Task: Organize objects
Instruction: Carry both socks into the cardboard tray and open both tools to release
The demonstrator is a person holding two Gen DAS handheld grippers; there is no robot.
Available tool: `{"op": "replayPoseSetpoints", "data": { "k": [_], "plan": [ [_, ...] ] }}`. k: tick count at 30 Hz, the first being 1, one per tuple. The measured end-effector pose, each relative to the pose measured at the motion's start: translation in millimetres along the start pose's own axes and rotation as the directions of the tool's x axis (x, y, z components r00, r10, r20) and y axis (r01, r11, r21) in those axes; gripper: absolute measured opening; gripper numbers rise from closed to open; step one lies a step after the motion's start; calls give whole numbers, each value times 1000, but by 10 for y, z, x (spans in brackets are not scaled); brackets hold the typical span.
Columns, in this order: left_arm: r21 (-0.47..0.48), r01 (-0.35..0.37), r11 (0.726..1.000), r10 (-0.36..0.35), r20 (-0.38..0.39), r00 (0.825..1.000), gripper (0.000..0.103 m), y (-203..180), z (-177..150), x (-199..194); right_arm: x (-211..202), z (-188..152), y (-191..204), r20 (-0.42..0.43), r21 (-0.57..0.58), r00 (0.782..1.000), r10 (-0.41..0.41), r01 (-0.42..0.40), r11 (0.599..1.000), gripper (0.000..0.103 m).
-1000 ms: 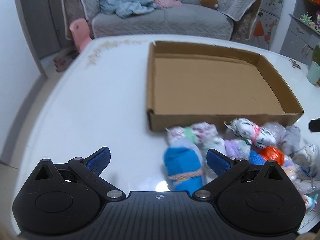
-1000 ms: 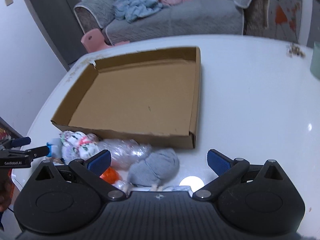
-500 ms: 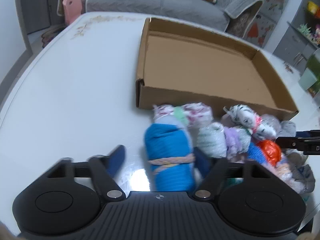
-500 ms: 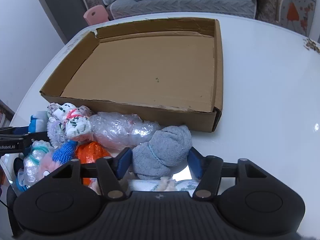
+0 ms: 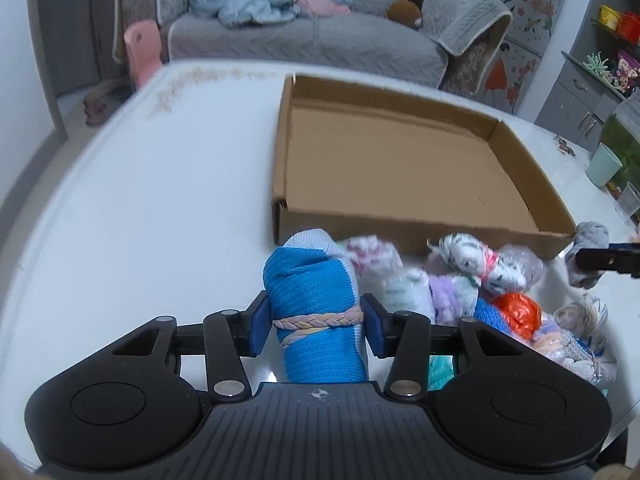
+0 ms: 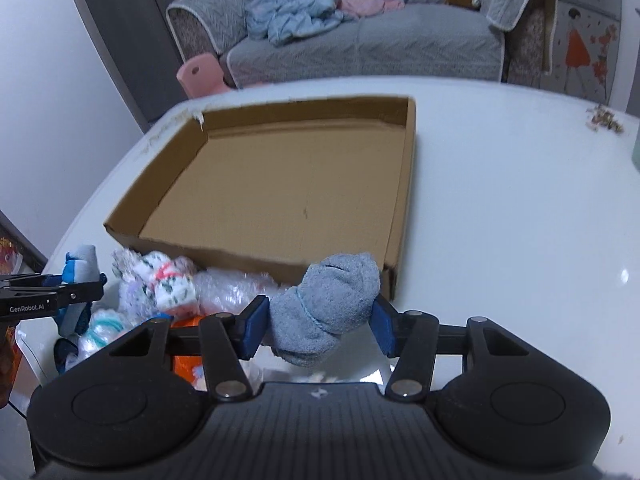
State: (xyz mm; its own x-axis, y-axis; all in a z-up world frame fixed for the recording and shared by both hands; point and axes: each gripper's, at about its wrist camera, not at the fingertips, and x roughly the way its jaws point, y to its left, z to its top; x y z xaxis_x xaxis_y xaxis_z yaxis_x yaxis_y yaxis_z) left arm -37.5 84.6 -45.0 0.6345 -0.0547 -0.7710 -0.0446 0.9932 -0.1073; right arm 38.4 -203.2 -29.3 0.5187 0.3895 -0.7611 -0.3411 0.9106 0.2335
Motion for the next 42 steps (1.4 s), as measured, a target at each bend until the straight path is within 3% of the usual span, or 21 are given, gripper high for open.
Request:
{"op": "replayPoseSetpoints", "data": {
  "k": [11, 18, 25, 31, 42],
  "plan": [
    [69, -44, 997, 32, 170, 985, 53, -64, 577, -445, -327, 436, 121, 123, -93, 992, 21, -10, 996, 50],
    [197, -47, 979, -3, 247, 969, 53, -296, 1146, -282, -242, 1016, 401, 197, -257, 970, 145, -91, 962, 50],
    [329, -19, 944, -63, 238, 969, 53, -539, 1424, 470, 491, 1509, 690, 126, -342, 977, 174, -122, 932, 50],
    [340, 13, 940, -72, 160, 985, 53, -514, 1418, 1121, 1306, 1718, 754, 17, -330, 991, 129, -117, 937, 50],
    [329, 6, 944, -46, 114, 992, 54, -407, 1420, 1551, 1806, 1698, 720, -92, -319, 992, 81, -106, 942, 51]
  ]
}}
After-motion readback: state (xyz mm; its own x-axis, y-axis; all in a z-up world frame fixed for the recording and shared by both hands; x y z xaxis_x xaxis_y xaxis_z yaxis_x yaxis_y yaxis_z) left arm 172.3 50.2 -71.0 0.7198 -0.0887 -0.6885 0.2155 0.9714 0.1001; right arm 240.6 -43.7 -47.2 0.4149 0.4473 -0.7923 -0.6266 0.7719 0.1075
